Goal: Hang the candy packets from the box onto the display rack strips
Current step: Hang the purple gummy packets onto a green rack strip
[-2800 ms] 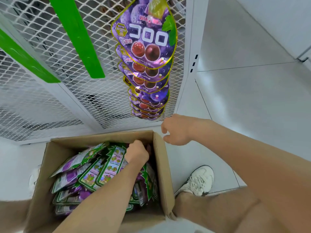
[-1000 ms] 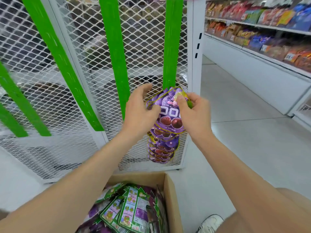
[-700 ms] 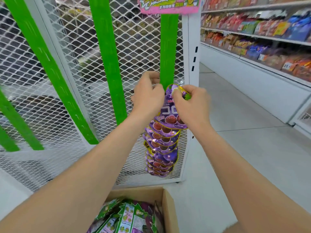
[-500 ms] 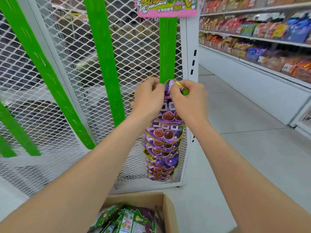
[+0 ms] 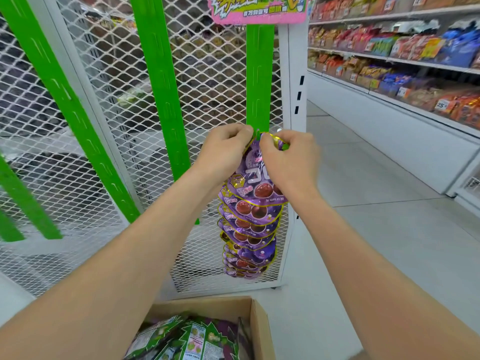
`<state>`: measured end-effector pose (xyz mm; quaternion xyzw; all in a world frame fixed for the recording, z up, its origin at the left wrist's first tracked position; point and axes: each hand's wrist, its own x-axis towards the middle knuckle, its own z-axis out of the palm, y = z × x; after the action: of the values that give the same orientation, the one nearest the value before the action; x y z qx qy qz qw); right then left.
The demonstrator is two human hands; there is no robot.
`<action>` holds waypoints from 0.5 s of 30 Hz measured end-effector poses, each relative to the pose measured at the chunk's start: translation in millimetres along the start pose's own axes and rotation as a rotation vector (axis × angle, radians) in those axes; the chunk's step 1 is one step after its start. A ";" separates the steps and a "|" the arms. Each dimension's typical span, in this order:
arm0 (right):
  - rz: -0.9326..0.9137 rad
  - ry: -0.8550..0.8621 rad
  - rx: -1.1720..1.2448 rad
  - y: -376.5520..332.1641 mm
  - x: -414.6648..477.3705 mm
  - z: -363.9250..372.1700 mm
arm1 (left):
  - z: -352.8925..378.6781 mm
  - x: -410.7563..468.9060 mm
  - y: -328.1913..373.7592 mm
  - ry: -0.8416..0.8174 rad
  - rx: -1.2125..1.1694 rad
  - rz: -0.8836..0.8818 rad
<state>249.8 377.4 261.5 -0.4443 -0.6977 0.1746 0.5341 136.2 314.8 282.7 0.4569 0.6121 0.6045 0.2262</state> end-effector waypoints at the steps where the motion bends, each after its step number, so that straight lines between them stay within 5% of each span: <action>1: -0.028 -0.010 -0.015 2.9 -2.2 0.4 | -0.4 0.6 -2.1 0.007 0.009 0.010; 5: -0.128 -0.086 -0.027 17.0 -14.2 -0.6 | -8.9 2.9 -13.9 0.035 0.128 0.131; 10: 0.086 -0.116 -0.079 40.0 -35.1 -7.5 | -21.1 -29.2 -38.1 0.170 0.748 0.410; 12: 0.189 -0.269 -0.198 45.4 -51.9 -16.6 | -33.4 -54.8 -59.1 0.152 0.840 0.491; 15: 0.161 -0.728 -0.365 49.3 -86.1 -24.7 | -54.7 -95.9 -112.3 -0.186 0.767 0.364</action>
<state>296.5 329.1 184.4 -0.4942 -0.8235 0.2347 0.1497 104.8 222.4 159.1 0.6607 0.6790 0.3196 -0.0162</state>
